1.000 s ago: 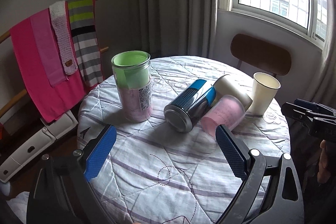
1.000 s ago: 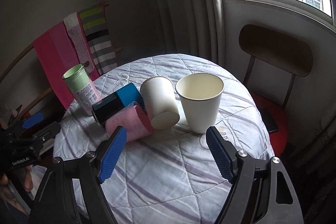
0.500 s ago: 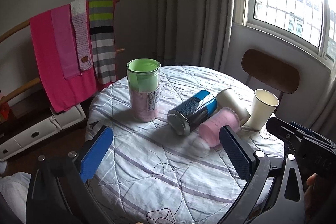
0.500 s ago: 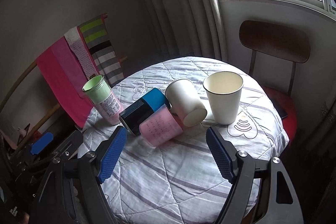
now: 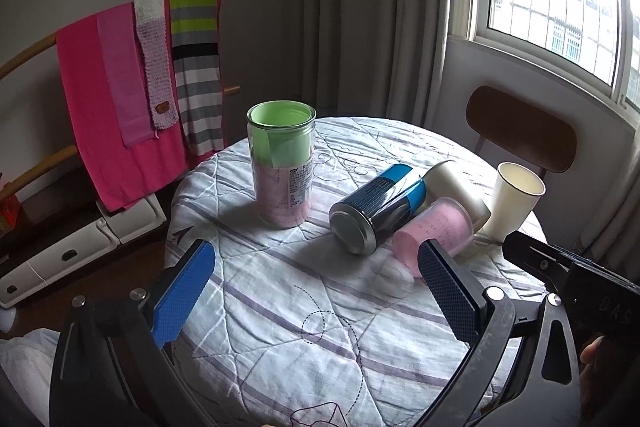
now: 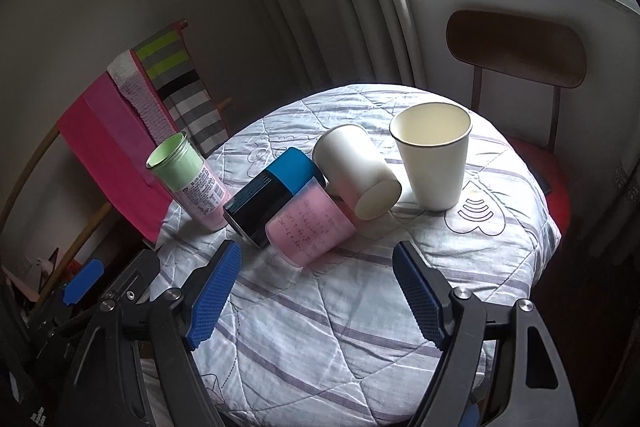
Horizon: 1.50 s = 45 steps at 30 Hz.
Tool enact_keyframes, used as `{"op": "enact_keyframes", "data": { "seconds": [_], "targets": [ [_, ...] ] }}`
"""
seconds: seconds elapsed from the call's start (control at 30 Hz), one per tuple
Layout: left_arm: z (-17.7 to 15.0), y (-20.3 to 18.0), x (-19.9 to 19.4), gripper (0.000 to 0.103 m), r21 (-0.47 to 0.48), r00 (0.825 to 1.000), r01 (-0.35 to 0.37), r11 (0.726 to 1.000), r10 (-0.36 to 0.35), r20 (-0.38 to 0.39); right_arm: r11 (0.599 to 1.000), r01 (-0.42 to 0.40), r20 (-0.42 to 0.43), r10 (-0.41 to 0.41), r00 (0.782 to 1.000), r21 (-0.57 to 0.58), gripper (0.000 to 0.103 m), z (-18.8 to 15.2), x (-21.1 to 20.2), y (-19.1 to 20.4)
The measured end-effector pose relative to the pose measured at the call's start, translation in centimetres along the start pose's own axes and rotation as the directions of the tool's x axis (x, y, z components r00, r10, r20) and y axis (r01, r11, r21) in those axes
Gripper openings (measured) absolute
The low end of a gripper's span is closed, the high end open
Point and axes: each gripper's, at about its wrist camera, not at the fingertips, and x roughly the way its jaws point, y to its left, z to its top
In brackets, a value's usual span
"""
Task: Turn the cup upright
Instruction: 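Move the right tool toward the lying pink plastic cup, then grasp the pink plastic cup with the right tool and turn it upright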
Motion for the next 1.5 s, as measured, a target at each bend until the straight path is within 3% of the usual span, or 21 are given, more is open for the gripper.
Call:
{"op": "enact_keyframes", "data": {
  "seconds": [0.17,0.3,0.53,0.7,1.03,1.13,1.23,1.27,1.5],
  "targets": [
    [-0.1,0.5,0.6,0.103,0.005,1.0,-0.019,1.0,0.019,0.001,0.988,-0.03,-0.074,0.041,0.996,0.15,0.08,-0.1,2.2,-1.1],
    [-0.2,1.3,1.3,0.103,0.012,1.0,-0.031,0.999,0.031,-0.003,0.927,-0.052,-0.163,0.12,0.979,0.37,0.08,-0.8,5.4,-3.0],
    [0.0,2.2,3.0,0.103,0.03,1.0,-0.021,0.999,0.021,-0.015,0.835,-0.016,-0.19,0.144,0.971,0.55,0.08,-1.7,8.6,-3.9],
    [0.1,2.5,3.8,0.103,0.042,1.0,-0.007,0.999,0.007,-0.007,0.784,-0.021,-0.148,0.142,0.979,0.621,0.08,-1.7,9.2,-4.3],
    [-0.2,2.8,5.0,0.103,0.065,0.999,-0.004,0.998,0.006,-0.032,0.746,-0.072,-0.103,0.186,0.977,0.662,0.079,-0.8,11.3,-4.0],
    [-0.3,3.0,5.1,0.103,0.065,0.999,0.001,0.998,0.002,-0.038,0.753,-0.094,-0.093,0.202,0.975,0.652,0.079,-0.5,11.7,-4.3],
    [-0.3,3.1,5.3,0.103,0.07,0.999,-0.003,0.998,0.006,-0.044,0.771,-0.108,-0.076,0.199,0.977,0.628,0.066,-0.4,11.8,-4.4],
    [-0.4,3.2,5.3,0.103,0.069,0.999,-0.002,0.998,0.005,-0.048,0.779,-0.112,-0.078,0.202,0.976,0.617,0.066,-0.3,11.7,-4.3],
    [-0.6,3.3,5.4,0.103,0.063,0.998,-0.001,0.998,0.005,-0.06,0.911,-0.094,-0.063,0.13,0.99,0.401,0.065,0.7,9.9,-2.1]
  ]
}}
